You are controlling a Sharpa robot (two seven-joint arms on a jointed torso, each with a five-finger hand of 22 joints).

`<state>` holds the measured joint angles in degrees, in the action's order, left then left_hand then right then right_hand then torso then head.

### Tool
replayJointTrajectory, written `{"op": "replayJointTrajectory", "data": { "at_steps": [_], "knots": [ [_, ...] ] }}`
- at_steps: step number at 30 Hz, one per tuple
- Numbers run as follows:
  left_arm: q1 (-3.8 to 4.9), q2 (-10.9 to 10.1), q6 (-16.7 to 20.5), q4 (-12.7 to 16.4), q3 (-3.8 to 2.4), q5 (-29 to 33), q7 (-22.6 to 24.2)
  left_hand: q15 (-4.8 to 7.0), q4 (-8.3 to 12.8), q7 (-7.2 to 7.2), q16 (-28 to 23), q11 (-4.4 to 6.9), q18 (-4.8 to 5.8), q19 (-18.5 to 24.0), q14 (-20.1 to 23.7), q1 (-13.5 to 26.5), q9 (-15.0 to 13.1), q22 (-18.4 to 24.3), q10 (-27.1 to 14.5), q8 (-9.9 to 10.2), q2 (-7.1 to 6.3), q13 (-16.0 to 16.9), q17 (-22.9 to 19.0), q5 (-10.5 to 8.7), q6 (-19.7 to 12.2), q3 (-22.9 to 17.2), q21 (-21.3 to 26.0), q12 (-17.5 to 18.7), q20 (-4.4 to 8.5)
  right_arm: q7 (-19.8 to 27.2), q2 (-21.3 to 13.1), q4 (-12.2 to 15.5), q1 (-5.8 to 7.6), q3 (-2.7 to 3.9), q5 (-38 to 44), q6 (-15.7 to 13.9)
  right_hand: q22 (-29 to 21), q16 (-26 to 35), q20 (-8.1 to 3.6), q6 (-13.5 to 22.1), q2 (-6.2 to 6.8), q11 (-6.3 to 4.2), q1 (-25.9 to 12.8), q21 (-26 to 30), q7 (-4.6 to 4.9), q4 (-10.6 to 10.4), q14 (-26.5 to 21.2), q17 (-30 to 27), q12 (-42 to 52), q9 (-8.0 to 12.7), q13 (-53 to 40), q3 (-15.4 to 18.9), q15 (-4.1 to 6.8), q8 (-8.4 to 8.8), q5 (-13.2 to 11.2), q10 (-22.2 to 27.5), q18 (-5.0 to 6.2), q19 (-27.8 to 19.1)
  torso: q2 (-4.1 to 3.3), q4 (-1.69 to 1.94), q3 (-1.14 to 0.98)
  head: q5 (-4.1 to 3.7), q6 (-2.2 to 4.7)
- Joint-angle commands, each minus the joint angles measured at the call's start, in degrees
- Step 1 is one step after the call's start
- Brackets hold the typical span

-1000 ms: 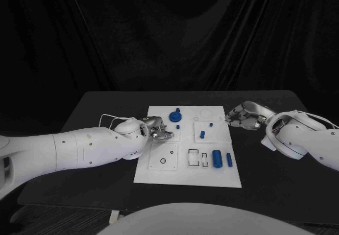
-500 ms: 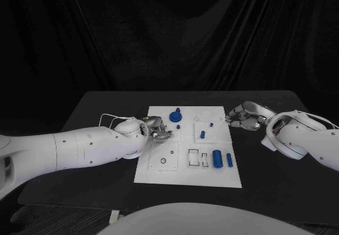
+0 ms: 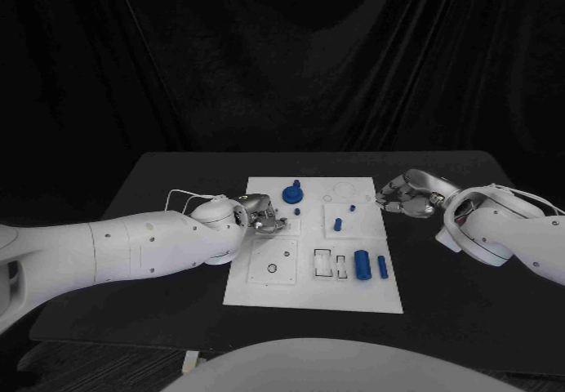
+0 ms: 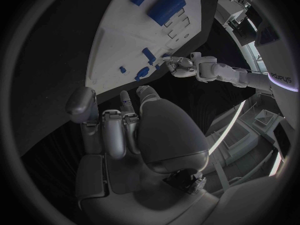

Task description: Assemble the parts on the task board

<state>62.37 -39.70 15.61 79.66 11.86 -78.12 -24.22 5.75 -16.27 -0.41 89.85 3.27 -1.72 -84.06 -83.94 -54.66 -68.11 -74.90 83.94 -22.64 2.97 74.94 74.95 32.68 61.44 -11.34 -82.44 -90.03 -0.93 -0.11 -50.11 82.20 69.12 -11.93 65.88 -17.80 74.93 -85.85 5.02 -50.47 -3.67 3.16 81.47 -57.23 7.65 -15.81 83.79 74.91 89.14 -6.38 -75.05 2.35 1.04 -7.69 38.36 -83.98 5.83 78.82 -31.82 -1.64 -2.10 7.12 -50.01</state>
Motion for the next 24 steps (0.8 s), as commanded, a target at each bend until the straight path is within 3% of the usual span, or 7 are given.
{"op": "replayJointTrajectory", "data": {
  "at_steps": [1, 7, 11, 15, 17, 19, 24],
  "knots": [
    [-0.51, 0.1, -2.5, -0.1, 0.36, 0.4, 0.3, 0.34, 0.1, 0.06, 0.2, 0.55, -0.07, -2.1, -6.1, -0.8, -0.1, -12.7, 6.1, -0.3, 0.06, 15.1, 15.1, 0.36, 0.5, -0.5, -0.2, 0.0, 0.37, -0.8, 0.0, 0.1, -0.14, 0.04, 0.3, 0.3, 6.5, 0.3, -0.19, -0.3, -0.15, -0.28, 0.6, 0.1, 0.08, 0.0, 4.4, 9.8, -0.3, -0.1, -13.1, -0.2, 0.17, -0.29, 0.3, -4.2, 0.54, -0.3, 0.03, 0.0, -0.02, 0.03, 0.01],
    [-0.51, 0.3, -2.6, -0.2, 0.36, 0.4, 0.1, 0.5, 0.5, -0.1, 0.2, 0.71, -0.04, -2.2, -6.1, -2.1, -0.3, -12.8, 6.1, -0.3, 0.16, 15.1, 15.1, 0.09, 0.6, -1.5, -0.3, 0.0, 0.54, -0.8, 0.0, 0.1, -0.14, 0.04, 0.3, 0.2, 6.5, 0.3, -0.19, -0.3, -0.15, -0.28, 0.6, 0.1, 0.08, 0.0, 4.4, 9.8, -0.3, -0.1, -13.1, -0.2, 0.17, -0.29, 0.3, -4.2, 0.54, -0.3, -0.02, 0.01, -0.01, 0.02, 0.01],
    [-0.52, 0.3, -2.5, -0.2, 0.36, 0.4, -0.1, 0.64, 1.0, -0.16, 0.2, 0.81, 0.0, -2.3, -6.1, -3.3, -0.4, -12.8, 6.1, -0.2, -0.54, 15.1, 15.1, -2.26, 0.8, -2.3, -0.5, 0.0, 0.69, -0.8, -0.1, 0.1, -0.14, 0.04, 0.3, 0.2, 6.5, 0.3, -0.19, -0.3, -0.15, -0.28, 0.6, 0.1, 0.08, 0.0, 4.4, 9.8, -0.3, -0.1, -13.1, -0.2, 0.17, -0.29, 0.3, -4.2, 0.54, -0.3, -0.02, -0.01, -0.01, 0.04, 0.01],
    [-0.52, 0.2, -1.9, -0.2, 0.36, 0.4, -0.4, 0.69, -0.2, -0.08, 0.2, 0.78, 0.02, -2.4, -6.1, -1.4, -0.5, -12.8, 6.1, 0.2, -1.48, 15.1, 15.1, -16.44, 1.5, -0.3, -0.5, 0.0, 0.75, -0.8, -0.2, 0.2, -0.14, 0.04, 0.3, 0.1, 6.5, 0.3, -0.19, -0.3, -0.15, -0.28, 0.6, 0.1, 0.08, 0.0, 4.4, 9.8, -0.3, -0.1, -13.1, -0.2, 0.17, -0.29, 0.3, -4.2, 0.54, -0.3, 0.0, -0.01, -0.01, 0.03, 0.01],
    [-0.52, 0.2, -1.6, -0.3, 0.36, 0.4, -0.5, 0.63, -0.4, -0.02, 0.2, 0.72, 0.03, -2.4, -6.1, 0.0, -0.4, -12.9, 6.1, 0.5, -1.42, 15.1, 15.1, -19.59, 1.6, 1.1, -0.5, 0.0, 0.75, -0.8, -0.2, 0.2, -0.14, 0.04, 0.3, 0.1, 6.5, 0.3, -0.19, -0.3, -0.15, -0.28, 0.6, 0.1, 0.08, 0.0, 4.4, 9.8, -0.3, -0.1, -13.1, -0.2, 0.17, -0.29, 0.3, -4.2, 0.54, -0.3, -0.02, -0.01, 0.0, 0.01, 0.01],
    [-0.52, 0.3, -1.5, -0.3, 0.36, 0.4, -0.5, 0.62, -0.5, -0.01, 0.2, 0.72, 0.04, -2.5, -6.1, 0.9, -0.4, -12.9, 6.1, 0.6, -1.06, 15.1, 15.1, -20.21, 1.7, 1.7, -0.6, 0.0, 0.74, -0.8, -0.2, 0.2, -0.14, 0.04, 0.3, 0.1, 6.5, 0.4, -0.18, -0.4, -0.1, -0.26, 0.7, 0.1, 0.09, 0.0, 4.4, 9.8, -0.3, -0.1, -13.1, -0.3, 0.15, -0.34, 0.3, -4.3, 0.53, -0.3, -0.01, 0.0, -0.01, -0.02, 0.01],
    [-0.52, 0.5, -1.6, -0.5, 0.36, 0.4, -0.4, 0.7, -0.2, -0.18, 0.2, 0.84, 0.05, -2.5, -6.1, 1.1, -0.5, -12.9, 6.1, 0.8, -0.14, 15.1, 15.1, -15.94, 2.1, 2.2, -0.6, 0.0, 0.8, -0.8, -0.2, 0.3, -0.14, 0.04, 0.3, 0.1, 6.5, 0.4, -0.18, -0.4, -0.1, -0.26, 0.7, 0.1, 0.09, 0.0, 4.4, 9.8, -0.3, -0.1, -13.1, -0.3, 0.15, -0.34, 0.3, -4.3, 0.53, -0.3, -0.01, 0.01, 0.0, 0.01, 0.01]
  ]
}}
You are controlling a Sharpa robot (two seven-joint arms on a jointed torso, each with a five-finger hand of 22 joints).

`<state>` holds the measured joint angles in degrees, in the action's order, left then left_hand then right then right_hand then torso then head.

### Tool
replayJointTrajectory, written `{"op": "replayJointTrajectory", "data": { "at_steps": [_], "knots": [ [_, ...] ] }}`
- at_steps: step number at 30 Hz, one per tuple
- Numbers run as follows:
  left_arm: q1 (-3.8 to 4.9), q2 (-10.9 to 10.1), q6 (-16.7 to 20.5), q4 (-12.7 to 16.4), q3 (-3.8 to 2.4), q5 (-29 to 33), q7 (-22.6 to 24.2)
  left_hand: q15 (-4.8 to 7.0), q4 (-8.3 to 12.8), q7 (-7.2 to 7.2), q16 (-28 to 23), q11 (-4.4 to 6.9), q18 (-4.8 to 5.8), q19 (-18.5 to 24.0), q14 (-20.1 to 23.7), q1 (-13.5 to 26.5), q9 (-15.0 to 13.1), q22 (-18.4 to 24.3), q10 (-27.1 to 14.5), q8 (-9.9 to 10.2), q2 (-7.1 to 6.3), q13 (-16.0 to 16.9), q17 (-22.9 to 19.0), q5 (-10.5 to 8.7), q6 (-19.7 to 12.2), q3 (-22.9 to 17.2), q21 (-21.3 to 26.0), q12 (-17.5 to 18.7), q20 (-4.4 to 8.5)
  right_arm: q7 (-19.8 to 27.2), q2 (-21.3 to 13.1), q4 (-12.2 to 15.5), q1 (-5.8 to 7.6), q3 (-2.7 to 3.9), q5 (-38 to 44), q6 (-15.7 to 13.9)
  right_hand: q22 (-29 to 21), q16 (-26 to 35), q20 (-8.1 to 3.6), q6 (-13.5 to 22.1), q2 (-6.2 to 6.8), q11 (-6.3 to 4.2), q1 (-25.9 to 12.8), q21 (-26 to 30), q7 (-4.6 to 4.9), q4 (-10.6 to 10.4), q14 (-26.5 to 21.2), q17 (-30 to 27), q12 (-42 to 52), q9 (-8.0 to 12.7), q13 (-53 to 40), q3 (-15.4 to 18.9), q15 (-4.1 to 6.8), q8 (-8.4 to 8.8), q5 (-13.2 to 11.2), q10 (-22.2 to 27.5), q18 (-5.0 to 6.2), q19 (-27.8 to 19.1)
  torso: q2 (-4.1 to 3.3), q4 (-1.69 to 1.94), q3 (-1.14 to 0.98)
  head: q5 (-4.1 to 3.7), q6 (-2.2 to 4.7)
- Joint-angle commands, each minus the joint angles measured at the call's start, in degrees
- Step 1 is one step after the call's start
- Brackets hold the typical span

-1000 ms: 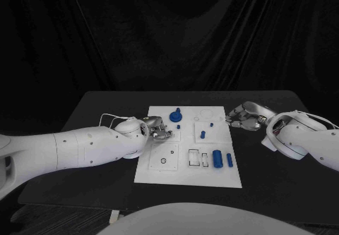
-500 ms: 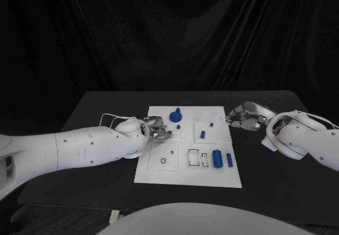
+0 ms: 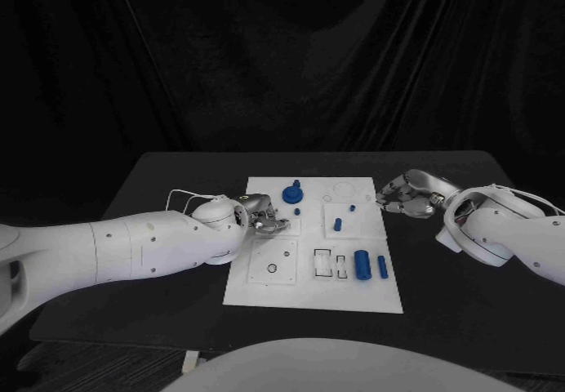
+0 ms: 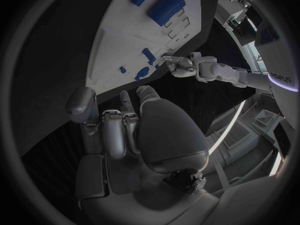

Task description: Assemble the parts on the task board

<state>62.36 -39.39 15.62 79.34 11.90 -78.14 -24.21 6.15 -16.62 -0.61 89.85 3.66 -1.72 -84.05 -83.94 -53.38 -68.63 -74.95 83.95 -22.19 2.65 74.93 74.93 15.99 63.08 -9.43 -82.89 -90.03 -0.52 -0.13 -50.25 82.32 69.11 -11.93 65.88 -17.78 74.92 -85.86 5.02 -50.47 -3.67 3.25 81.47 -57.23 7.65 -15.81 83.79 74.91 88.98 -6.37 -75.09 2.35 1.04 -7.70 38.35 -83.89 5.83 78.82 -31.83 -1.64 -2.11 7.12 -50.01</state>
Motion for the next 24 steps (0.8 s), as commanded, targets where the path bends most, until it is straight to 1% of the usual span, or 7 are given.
{"op": "replayJointTrajectory", "data": {
  "at_steps": [1, 4, 6, 9, 16, 21, 24],
  "knots": [
    [-0.51, 0.2, -1.7, -0.2, 0.32, 0.4, -0.4, 0.31, 0.2, 0.02, 0.2, 0.46, 0.06, -2.6, -6.1, -0.3, 0.1, -12.9, 6.1, 0.4, 0.17, 15.1, 15.1, 0.92, 0.4, 0.3, -0.2, 0.0, 0.39, -0.8, -0.1, 0.2, -0.13, 0.04, 0.3, 0.0, 6.5, 0.4, -0.18, -0.4, -0.1, -0.35, 0.7, 0.1, 0.09, 0.0, 4.4, 9.8, -0.2, -0.1, -13.1, -0.3, 0.15, -0.34, 0.3, -4.4, 0.53, -0.3, 0.01, 0.0, 0.0, 0.03, 0.01],
    [-0.51, 0.2, -1.9, -0.2, 0.32, 0.4, -0.4, 0.33, 0.1, 0.01, 0.2, 0.48, 0.08, -2.6, -6.1, -0.3, 0.1, -12.9, 6.1, 0.5, 0.14, 15.1, 15.1, 1.26, 0.6, 0.5, -0.3, 0.0, 0.42, -0.8, -0.1, 0.2, -0.13, 0.04, 0.3, 0.0, 6.5, 0.4, -0.18, -0.4, -0.1, -0.35, 0.7, 0.1, 0.09, 0.0, 4.4, 9.8, -0.2, -0.1, -13.1, -0.3, 0.15, -0.34, 0.3, -4.4, 0.53, -0.3, 0.0, 0.01, 0.0, 0.03, 0.01],
    [-0.51, 0.2, -1.7, -0.2, 0.32, 0.4, -0.5, 0.35, -0.1, 0.03, 0.2, 0.49, 0.08, -2.6, -6.1, 0.4, 0.3, -12.9, 6.1, 0.8, 0.11, 15.1, 15.1, -0.05, 0.9, 1.2, -0.3, 0.0, 0.43, -0.8, -0.1, 0.2, -0.13, 0.04, 0.3, 0.0, 6.5, 0.4, -0.18, -0.4, -0.1, -0.35, 0.7, 0.1, 0.09, 0.0, 4.4, 9.8, -0.2, -0.1, -13.1, -0.3, 0.15, -0.34, 0.3, -4.4, 0.53, -0.3, 0.02, 0.0, 0.01, 0.06, 0.01],
    [-0.51, 0.1, -1.3, -0.3, 0.32, 0.4, -0.5, 0.33, -0.1, 0.09, 0.2, 0.44, 0.09, -2.7, -6.1, 2.7, 0.6, -12.9, 6.1, 1.7, 0.49, 15.1, 15.1, -4.72, 1.5, 3.4, -0.3, 0.0, 0.43, -0.8, -0.1, 0.2, -0.13, 0.04, 0.3, 0.0, 6.5, 0.4, -0.18, -0.4, -0.1, -0.35, 0.7, 0.1, 0.09, 0.0, 4.4, 9.8, -0.2, -0.1, -13.1, -0.3, 0.15, -0.34, 0.3, -4.4, 0.53, -0.3, 0.04, -0.01, 0.02, 0.02, 0.01],
    [-0.5, -0.3, 0.5, 0.2, 0.3, 0.4, -0.6, 0.31, -0.2, 0.19, 0.2, 0.37, 0.12, -2.8, -6.1, 7.0, 0.7, -12.9, 6.1, 2.9, 1.0, 15.1, 15.1, -11.37, 2.2, 8.9, -0.4, 0.0, 0.41, -0.8, -0.3, 0.2, -0.13, 0.04, 0.3, -0.1, 6.5, 0.4, -0.18, -0.4, -0.1, -0.35, 0.7, 0.1, 0.09, 0.0, 4.4, 9.8, -0.2, -0.1, -13.1, -0.3, 0.15, -0.34, 0.3, -4.4, 0.53, -0.3, -0.01, -0.01, 0.01, 0.05, 0.01],
    [-0.3, -1.4, 2.0, 1.6, 0.27, 0.4, -0.7, 0.31, -0.1, 0.2, 0.2, 0.38, 0.14, -2.8, -6.1, 7.0, 0.7, -13.0, 6.1, 3.1, 0.8, 15.1, 15.1, -11.94, 2.3, 9.6, -0.5, 0.0, 0.41, -0.9, -0.4, 0.2, -0.13, 0.04, 0.3, -0.1, 6.5, 0.3, -0.17, -0.4, 0.04, -0.33, 0.6, 0.2, 0.12, 0.0, 4.4, 9.8, -0.2, -0.1, -13.0, -0.4, 0.13, -0.35, 0.3, -4.3, 0.54, -0.3, 0.01, 0.02, 0.0, 0.1, 0.01],
    [0.54, -2.1, 2.8, 2.7, 0.26, 0.4, -0.7, 0.31, -0.1, 0.23, 0.2, 0.37, 0.13, -2.8, -6.1, 6.7, 0.6, -12.9, 6.1, 3.2, 0.48, 15.1, 15.1, -12.44, 2.2, 10.4, -0.4, 0.0, 0.41, -0.9, -0.4, 0.2, -0.13, 0.04, 0.3, -0.1, 6.5, 0.4, -0.17, -0.4, 0.09, -0.32, 0.6, 0.1, 0.12, 0.0, 4.4, 9.8, -0.2, -0.1, -13.0, -0.4, 0.13, -0.34, 0.3, -4.3, 0.53, -0.3, 0.02, 0.02, 0.01, 0.12, 0.01]
  ]
}}
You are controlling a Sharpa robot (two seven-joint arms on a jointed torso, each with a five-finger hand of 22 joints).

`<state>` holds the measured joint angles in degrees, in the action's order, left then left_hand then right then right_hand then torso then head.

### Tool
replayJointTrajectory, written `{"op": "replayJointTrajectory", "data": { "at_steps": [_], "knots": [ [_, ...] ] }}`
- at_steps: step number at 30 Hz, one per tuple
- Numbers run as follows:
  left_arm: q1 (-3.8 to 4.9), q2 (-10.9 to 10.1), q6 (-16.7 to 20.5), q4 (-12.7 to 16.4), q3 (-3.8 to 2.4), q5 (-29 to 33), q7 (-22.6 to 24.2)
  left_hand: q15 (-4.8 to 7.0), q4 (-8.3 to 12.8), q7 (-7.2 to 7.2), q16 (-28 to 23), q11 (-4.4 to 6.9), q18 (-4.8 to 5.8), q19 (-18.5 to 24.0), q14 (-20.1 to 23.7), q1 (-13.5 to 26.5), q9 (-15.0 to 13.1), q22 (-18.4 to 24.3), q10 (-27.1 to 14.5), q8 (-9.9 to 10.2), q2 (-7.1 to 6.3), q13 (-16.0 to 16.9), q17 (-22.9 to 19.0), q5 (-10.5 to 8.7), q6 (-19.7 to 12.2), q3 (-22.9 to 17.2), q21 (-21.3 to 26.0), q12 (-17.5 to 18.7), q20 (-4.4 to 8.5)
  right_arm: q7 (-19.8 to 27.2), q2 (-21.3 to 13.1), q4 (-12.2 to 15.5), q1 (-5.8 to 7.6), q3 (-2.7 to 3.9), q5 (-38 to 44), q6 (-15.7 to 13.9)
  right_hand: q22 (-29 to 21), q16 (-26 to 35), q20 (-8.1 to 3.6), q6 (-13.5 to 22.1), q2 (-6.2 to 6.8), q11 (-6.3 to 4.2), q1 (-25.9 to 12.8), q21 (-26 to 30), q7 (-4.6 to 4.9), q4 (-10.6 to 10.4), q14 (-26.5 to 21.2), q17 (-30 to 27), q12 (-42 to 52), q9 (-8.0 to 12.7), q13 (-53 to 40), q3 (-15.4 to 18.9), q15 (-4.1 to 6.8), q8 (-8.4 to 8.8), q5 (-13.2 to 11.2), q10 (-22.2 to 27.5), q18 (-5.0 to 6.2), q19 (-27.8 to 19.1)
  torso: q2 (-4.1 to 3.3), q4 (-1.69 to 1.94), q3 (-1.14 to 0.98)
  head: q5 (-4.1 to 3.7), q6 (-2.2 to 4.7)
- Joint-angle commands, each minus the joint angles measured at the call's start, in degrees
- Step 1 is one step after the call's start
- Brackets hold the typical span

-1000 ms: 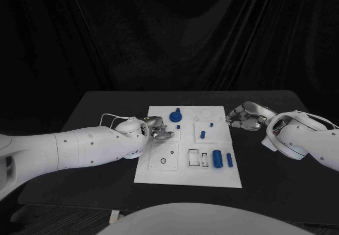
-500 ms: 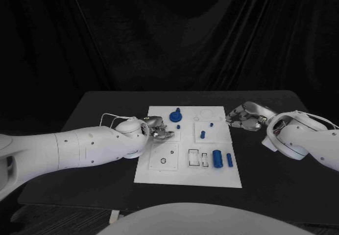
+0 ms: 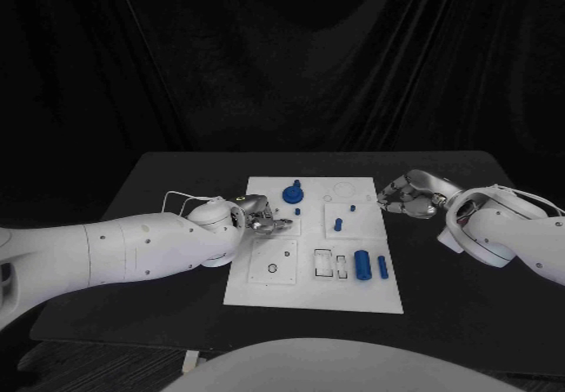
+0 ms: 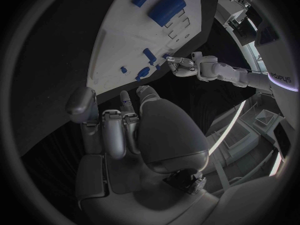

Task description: Assemble the parts on the task board

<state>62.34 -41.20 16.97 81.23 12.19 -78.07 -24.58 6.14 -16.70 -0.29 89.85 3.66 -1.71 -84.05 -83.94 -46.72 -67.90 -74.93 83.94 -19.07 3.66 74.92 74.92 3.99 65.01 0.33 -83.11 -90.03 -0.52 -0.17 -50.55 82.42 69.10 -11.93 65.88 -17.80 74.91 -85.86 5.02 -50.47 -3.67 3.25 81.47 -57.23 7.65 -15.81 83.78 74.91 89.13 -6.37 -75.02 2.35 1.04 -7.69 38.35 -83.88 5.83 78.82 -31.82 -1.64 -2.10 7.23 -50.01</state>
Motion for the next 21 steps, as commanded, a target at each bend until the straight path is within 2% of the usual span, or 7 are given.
{"op": "replayJointTrajectory", "data": {
  "at_steps": [1, 3, 6, 7, 14, 18, 21],
  "knots": [
    [0.91, -0.4, 1.6, 1.1, -0.03, 0.3, -0.3, 0.31, 0.0, -0.06, 0.2, 0.36, 0.13, -2.8, -6.1, -0.1, -0.2, -13.0, 6.1, 0.2, -0.64, 15.1, 15.1, -0.59, 0.2, 0.9, -0.2, 0.0, 0.41, -0.9, -0.1, 0.1, -0.12, 0.04, 0.3, -0.1, 6.5, 0.4, -0.16, -0.4, 0.09, -0.33, 0.6, 0.1, 0.12, 0.0, 4.4, 9.8, -0.3, -0.1, -13.1, -0.4, 0.13, -0.34, 0.3, -4.3, 0.53, -0.3, 0.0, 0.01, 0.0, 0.08, 0.01],
    [1.74, -0.7, 1.8, 1.6, -0.04, 0.3, -0.4, 0.31, 0.0, -0.05, 0.2, 0.35, 0.12, -2.8, -6.1, -0.1, -0.2, -13.0, 6.1, 0.2, -0.71, 15.1, 15.1, -0.69, 0.2, 1.1, -0.2, 0.0, 0.41, -0.9, -0.1, 0.0, -0.12, 0.04, 0.3, -0.1, 6.5, 0.4, -0.16, -0.4, 0.13, -0.33, 0.6, 0.2, 0.13, 0.0, 4.4, 9.7, -0.3, -0.1, -13.1, -0.4, 0.13, -0.34, 0.3, -4.3, 0.55, -0.3, -0.01, 0.01, 0.01, 0.11, 0.01],
    [3.96, -1.1, 1.5, 2.4, -0.04, 0.3, -0.6, 0.28, 0.0, 0.05, 0.2, 0.29, 0.12, -2.8, -6.1, -0.3, -0.4, -13.0, 6.1, 0.4, -1.01, 15.1, 15.1, -0.93, -0.2, 1.9, -0.2, 0.0, 0.39, -0.9, -0.2, 0.0, -0.12, 0.04, 0.3, -0.1, 6.5, 0.4, -0.16, -0.4, 0.13, -0.33, 0.6, 0.2, 0.13, 0.0, 4.4, 9.7, -0.3, -0.1, -13.1, -0.4, 0.13, -0.34, 0.3, -4.3, 0.55, -0.3, 0.0, -0.01, 0.01, 0.11, 0.01],
    [4.39, -1.1, 1.4, 2.5, -0.04, 0.3, -0.6, 0.27, 0.0, 0.08, 0.2, 0.27, 0.12, -2.8, -6.1, -0.3, -0.5, -13.0, 6.1, 0.4, -1.01, 15.1, 15.1, -0.94, -0.3, 2.0, -0.1, 0.0, 0.39, -1.0, -0.2, 0.0, -0.12, 0.04, 0.3, -0.1, 6.5, 0.4, -0.16, -0.4, 0.13, -0.33, 0.6, 0.2, 0.13, 0.0, 4.4, 9.7, -0.3, -0.1, -13.1, -0.4, 0.13, -0.34, 0.3, -4.3, 0.55, -0.3, 0.0, -0.01, 0.02, 0.09, 0.01],
    [8.3, -1.9, 0.2, 3.6, -0.05, 2.1, -0.5, 0.03, 0.0, 0.42, 0.2, -0.02, 0.09, -2.7, -6.1, -1.4, -2.3, -12.9, 6.1, -0.1, -0.33, 15.1, 15.1, -0.93, -2.1, 3.6, 0.0, 0.0, 0.2, -1.0, -0.1, -0.1, -0.12, 0.04, 0.3, 0.0, 6.5, 0.3, -0.16, -0.4, 0.2, -0.32, 0.6, 0.2, 0.13, 0.0, 4.4, 9.8, -0.3, -0.1, -13.1, -0.4, 0.12, -0.33, 0.2, -4.4, 0.54, -0.3, 0.07, -0.02, -0.01, -0.01, 0.01],
    [9.5, -2.0, -1.0, 3.5, -0.05, 3.0, -0.5, -0.12, 0.0, 0.65, 0.2, -0.21, 0.04, -2.6, -6.1, -2.3, -3.2, -12.8, 6.1, -0.2, 0.03, 15.1, 15.1, -0.92, -3.3, 4.4, 0.3, 0.0, 0.06, -1.1, -0.1, -0.1, -0.12, 0.04, 0.3, 0.0, 6.5, 0.3, -0.16, -0.4, 0.2, -0.32, 0.6, 0.2, 0.13, 0.0, 4.4, 9.8, -0.3, -0.1, -13.1, -0.4, 0.12, -0.33, 0.2, -4.4, 0.54, -0.3, 0.06, -0.04, -0.01, 0.07, 0.01],
    [9.98, -1.8, -2.8, 3.1, -0.05, 3.6, -0.4, -0.41, 0.1, 1.09, 0.2, -0.6, -0.02, -2.5, -6.1, -3.9, -3.8, -12.8, 6.1, 0.3, 0.61, 15.1, 15.1, -0.66, -5.3, 4.9, 0.6, 0.0, -0.2, -1.1, -0.1, -0.1, -0.11, 0.04, 0.3, 0.0, 6.5, 0.3, -0.16, -0.4, 0.2, -0.32, 0.6, 0.2, 0.13, 0.0, 4.4, 9.8, -0.3, -0.1, -13.1, -0.4, 0.12, -0.33, 0.2, -4.4, 0.54, -0.3, 0.04, -0.05, -0.02, 0.0, 0.01]
  ]
}}
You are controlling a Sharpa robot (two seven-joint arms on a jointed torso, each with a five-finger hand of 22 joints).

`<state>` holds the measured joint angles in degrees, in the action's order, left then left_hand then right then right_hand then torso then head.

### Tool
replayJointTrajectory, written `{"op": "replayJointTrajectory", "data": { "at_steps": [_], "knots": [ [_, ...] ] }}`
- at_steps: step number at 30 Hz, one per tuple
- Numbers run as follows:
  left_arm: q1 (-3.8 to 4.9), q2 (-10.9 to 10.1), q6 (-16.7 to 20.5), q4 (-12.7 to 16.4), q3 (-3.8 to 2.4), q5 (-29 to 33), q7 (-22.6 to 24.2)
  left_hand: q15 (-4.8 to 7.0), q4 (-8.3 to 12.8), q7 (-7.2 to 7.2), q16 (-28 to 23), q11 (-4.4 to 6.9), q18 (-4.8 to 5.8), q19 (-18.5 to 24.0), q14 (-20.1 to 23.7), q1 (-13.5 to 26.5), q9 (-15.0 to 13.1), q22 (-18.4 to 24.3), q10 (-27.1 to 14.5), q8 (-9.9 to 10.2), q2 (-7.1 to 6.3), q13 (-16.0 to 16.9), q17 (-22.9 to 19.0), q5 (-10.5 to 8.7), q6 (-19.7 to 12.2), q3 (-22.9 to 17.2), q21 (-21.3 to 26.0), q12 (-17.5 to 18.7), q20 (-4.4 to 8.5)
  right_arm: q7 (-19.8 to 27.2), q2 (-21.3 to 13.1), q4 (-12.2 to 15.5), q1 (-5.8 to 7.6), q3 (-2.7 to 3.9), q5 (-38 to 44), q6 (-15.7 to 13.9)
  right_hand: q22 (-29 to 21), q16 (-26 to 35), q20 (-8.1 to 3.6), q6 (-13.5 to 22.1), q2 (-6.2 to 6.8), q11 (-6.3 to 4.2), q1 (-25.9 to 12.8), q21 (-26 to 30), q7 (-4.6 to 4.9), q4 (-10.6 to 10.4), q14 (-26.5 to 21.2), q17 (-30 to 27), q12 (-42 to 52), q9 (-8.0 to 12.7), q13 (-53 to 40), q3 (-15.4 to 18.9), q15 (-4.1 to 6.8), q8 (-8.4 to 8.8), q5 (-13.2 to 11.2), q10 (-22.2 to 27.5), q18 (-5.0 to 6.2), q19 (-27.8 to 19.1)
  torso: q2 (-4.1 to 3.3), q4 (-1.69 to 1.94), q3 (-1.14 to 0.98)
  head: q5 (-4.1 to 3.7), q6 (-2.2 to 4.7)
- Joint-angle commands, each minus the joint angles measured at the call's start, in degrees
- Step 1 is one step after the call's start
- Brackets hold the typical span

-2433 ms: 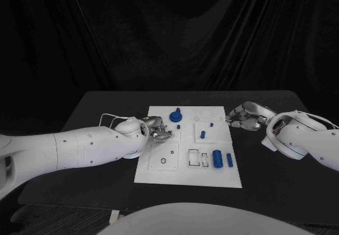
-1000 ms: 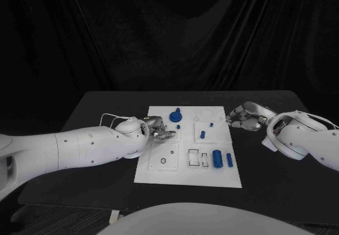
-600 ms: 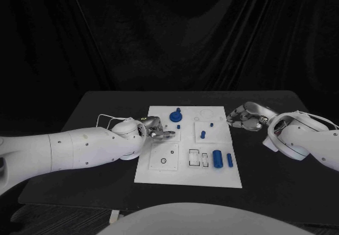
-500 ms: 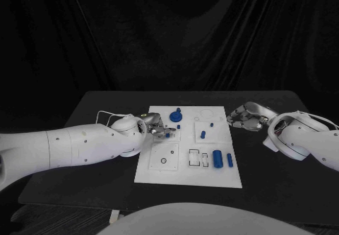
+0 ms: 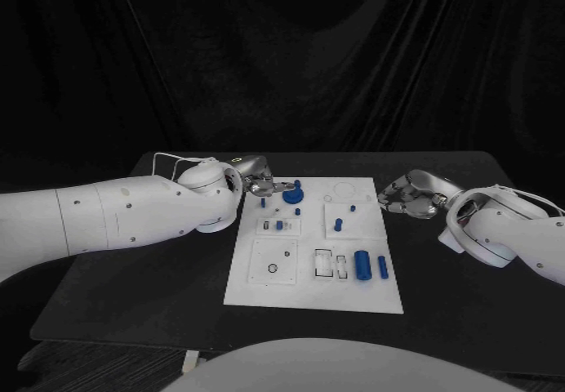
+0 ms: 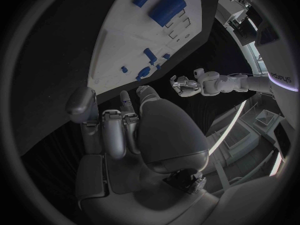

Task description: Assemble the parts on the task board

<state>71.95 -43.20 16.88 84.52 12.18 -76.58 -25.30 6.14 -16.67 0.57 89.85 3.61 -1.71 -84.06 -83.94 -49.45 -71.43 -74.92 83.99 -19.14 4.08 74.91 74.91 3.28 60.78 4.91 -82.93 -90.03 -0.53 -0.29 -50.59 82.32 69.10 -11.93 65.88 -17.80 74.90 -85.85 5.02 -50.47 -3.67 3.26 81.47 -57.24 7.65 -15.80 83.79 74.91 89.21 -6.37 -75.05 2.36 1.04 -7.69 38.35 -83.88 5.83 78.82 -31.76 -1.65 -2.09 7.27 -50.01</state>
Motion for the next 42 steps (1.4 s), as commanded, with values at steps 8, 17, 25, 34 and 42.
{"op": "replayJointTrajectory", "data": {
  "at_steps": [8, 17, 25, 34, 42],
  "knots": [
    [0.74, 1.3, -10.2, -1.3, -0.03, 5.9, -0.5, -1.36, 1.8, 1.41, 0.2, -1.65, -0.2, -1.9, -6.1, -10.9, 4.2, -12.5, 6.0, 4.7, 0.98, 15.1, 15.1, 4.15, -3.3, -1.2, 1.3, 0.0, -1.15, -1.0, -0.1, 0.1, -0.11, 0.04, 0.3, 0.1, 6.5, 0.4, -0.15, -0.4, 0.28, -0.32, 0.5, 0.1, 0.14, -0.1, 4.4, 9.8, -0.4, -0.1, -13.1, -0.4, 0.12, -0.32, 0.2, -4.3, 0.51, -0.3, -0.03, -0.06, -0.04, 0.09, 0.01],
    [0.77, 2.5, -14.5, -2.6, -0.02, 6.7, -2.0, -1.56, 1.5, 1.64, 0.2, -1.79, -0.18, -2.0, -6.1, -13.4, 10.9, -12.6, 6.0, 8.9, 0.24, 15.1, 15.1, 6.85, -0.9, -1.3, 1.1, 0.0, -1.35, -1.0, -0.1, 0.2, -0.11, 0.04, 0.3, 0.0, 6.5, 0.4, -0.15, -0.4, 0.28, -0.32, 0.5, 0.1, 0.14, -0.1, 4.4, 9.8, -0.4, -0.1, -13.1, -0.4, 0.12, -0.32, 0.2, -4.3, 0.51, -0.3, -0.11, 0.04, 0.0, -0.01, 0.01],
    [0.78, 3.6, -16.2, -4.4, -0.03, 6.8, -0.4, -4.52, 2.0, 6.24, 0.2, -5.56, -0.25, -1.5, -6.1, -15.9, 36.4, -12.4, 6.0, 15.6, 0.12, 15.1, 15.1, 5.54, -11.1, -1.4, 1.6, 0.0, -4.07, -1.0, -0.2, 0.4, -0.11, 0.04, 0.3, 0.0, 6.5, 0.4, -0.15, -0.4, 0.28, -0.32, 0.5, 0.1, 0.14, -0.1, 4.4, 9.8, -0.4, -0.1, -13.1, -0.4, 0.12, -0.32, 0.2, -4.3, 0.51, -0.3, -0.12, 0.0, 0.02, 0.07, 0.01],
    [0.81, 4.4, -16.3, -5.8, -0.04, 6.8, 4.8, -2.98, 2.4, 3.86, 0.2, -3.24, -0.61, -0.7, -6.1, -16.2, 53.8, -12.0, 5.5, 16.2, -0.09, 14.6, 15.1, 4.05, -31.3, -0.8, 2.9, 0.7, -2.83, -0.8, -0.1, 0.5, -0.12, 0.04, 0.3, 0.0, 6.5, 0.4, -0.15, -0.4, 0.28, -0.32, 0.5, 0.1, 0.14, -0.1, 4.4, 9.8, -0.4, -0.1, -13.1, -0.4, 0.12, -0.32, 0.2, -4.3, 0.51, -0.3, -0.12, 0.02, 0.06, -0.06, 0.01],
    [0.89, 5.0, -21.8, -7.2, -0.05, 6.8, 4.7, -2.66, 0.4, 2.48, 0.2, -2.77, -0.54, -1.0, -6.1, -10.8, 41.6, -12.1, 6.0, -0.2, 1.04, 15.1, 15.1, 0.91, -0.2, 1.9, 2.4, 0.0, -2.62, 0.5, -1.2, 1.7, -0.06, 0.04, 0.3, -1.6, 6.7, 0.0, -0.11, -1.0, 0.51, -0.32, -2.2, -0.3, 0.05, -0.8, 4.5, 10.1, -0.2, -0.1, -13.3, -0.3, 0.1, -0.58, -1.7, -4.6, 0.42, 0.1, -0.09, -0.02, 0.0, -0.44, 0.01]
  ]
}}
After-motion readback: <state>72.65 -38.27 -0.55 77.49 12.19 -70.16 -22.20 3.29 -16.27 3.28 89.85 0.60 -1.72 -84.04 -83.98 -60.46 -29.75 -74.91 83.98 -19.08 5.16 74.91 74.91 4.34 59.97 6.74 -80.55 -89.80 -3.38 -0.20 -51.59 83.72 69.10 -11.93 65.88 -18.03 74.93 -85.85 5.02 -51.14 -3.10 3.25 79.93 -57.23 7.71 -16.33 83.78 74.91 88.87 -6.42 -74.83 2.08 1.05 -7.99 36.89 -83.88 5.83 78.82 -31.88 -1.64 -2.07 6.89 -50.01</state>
